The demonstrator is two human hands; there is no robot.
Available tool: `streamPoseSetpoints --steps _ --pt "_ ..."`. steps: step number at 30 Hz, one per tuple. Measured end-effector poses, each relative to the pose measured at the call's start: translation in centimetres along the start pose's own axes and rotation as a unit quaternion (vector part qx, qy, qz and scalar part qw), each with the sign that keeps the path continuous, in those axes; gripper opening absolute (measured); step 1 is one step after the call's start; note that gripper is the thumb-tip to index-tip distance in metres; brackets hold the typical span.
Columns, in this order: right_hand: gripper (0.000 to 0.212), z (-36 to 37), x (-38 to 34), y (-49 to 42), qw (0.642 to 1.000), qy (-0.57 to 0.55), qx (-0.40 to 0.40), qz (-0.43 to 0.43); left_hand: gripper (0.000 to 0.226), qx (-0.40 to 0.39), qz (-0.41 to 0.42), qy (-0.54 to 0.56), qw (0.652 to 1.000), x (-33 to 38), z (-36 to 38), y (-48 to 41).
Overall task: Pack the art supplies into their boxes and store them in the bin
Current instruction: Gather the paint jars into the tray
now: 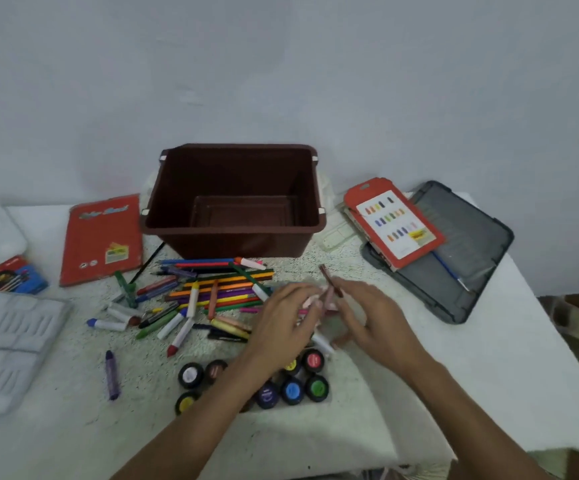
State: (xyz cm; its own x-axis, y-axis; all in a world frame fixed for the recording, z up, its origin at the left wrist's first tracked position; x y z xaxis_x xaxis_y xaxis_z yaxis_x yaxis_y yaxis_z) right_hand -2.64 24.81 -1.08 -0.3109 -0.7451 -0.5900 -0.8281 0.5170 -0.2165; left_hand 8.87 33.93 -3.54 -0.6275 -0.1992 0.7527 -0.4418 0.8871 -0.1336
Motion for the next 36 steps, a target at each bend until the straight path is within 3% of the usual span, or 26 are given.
streamPoseSetpoints --steps 4,7,12,16,20,28,36 --pt "0.033 -4.1 4.3 -3.7 0.997 0.0 0.047 0.064 0.034 -0.032 -0.111 0.106 0.988 1.0 1.8 -4.7" --pt "0.033 -6.6 7.5 -7.0 0.991 0.0 0.065 0.114 0.039 -0.029 -0.216 0.212 0.953 0.8 3.4 -6.9" --pt "0.036 -8.4 12.7 -12.3 0.98 -0.012 0.066 0.188 0.048 -0.001 -0.275 0.221 0.936 0.8 4.7 -9.4" --pt "0.034 -9.4 14.8 -15.1 0.974 0.009 0.092 0.205 0.066 -0.009 -0.296 0.198 0.934 0.6 6.4 -9.9" --pt "0.043 -9.5 18.0 -16.8 0.961 -0.016 0.09 0.261 0.065 0.023 -0.319 0.206 0.925 0.1 6.7 -10.6" --pt "0.071 -7.4 19.9 -18.2 0.952 -0.021 -0.046 0.303 0.066 0.013 -0.325 0.237 0.915 0.5 7.1 -11.8" --pt "0.061 -9.4 19.7 -18.5 0.952 -0.086 0.026 0.291 0.057 0.032 -0.294 0.259 0.92 2.3 6.4 -12.4"
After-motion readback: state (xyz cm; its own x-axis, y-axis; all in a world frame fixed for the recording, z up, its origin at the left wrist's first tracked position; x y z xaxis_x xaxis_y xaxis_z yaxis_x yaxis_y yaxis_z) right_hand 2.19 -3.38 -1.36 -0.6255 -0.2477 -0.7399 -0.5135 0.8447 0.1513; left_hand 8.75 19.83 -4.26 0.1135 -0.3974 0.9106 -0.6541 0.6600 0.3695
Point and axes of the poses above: each hand's wrist, its own y-axis away from the middle knuckle, its own z-axis out of the palm, x = y × z, the point moved 8 cm from there along -y, towards the middle knuckle
